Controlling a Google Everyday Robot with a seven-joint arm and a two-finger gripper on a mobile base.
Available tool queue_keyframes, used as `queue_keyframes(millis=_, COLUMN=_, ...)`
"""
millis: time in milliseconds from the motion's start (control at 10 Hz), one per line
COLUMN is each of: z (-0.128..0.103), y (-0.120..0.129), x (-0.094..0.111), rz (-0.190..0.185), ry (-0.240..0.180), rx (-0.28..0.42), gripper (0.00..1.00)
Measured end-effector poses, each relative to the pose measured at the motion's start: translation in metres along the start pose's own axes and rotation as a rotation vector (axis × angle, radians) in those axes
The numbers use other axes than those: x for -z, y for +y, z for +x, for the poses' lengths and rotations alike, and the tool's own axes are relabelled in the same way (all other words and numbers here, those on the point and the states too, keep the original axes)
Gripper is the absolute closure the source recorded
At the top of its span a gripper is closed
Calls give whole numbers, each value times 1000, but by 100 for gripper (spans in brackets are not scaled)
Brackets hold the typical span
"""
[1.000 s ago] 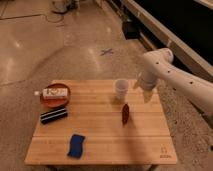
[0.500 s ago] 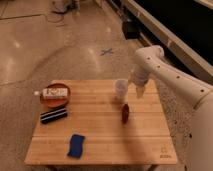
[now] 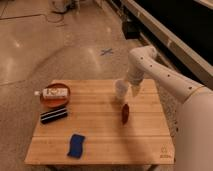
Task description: Pick up the ceramic cup
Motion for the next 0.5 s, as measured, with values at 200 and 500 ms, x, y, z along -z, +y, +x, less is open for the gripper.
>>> queue_keyframes(millis=200, z=-2, y=-6, x=-13, rz=-10, ry=-1, rx=5, gripper=38)
queue_keyframes(millis=500, z=-2, y=-8, x=-29, rz=-17, ry=-8, rx=0, gripper=66)
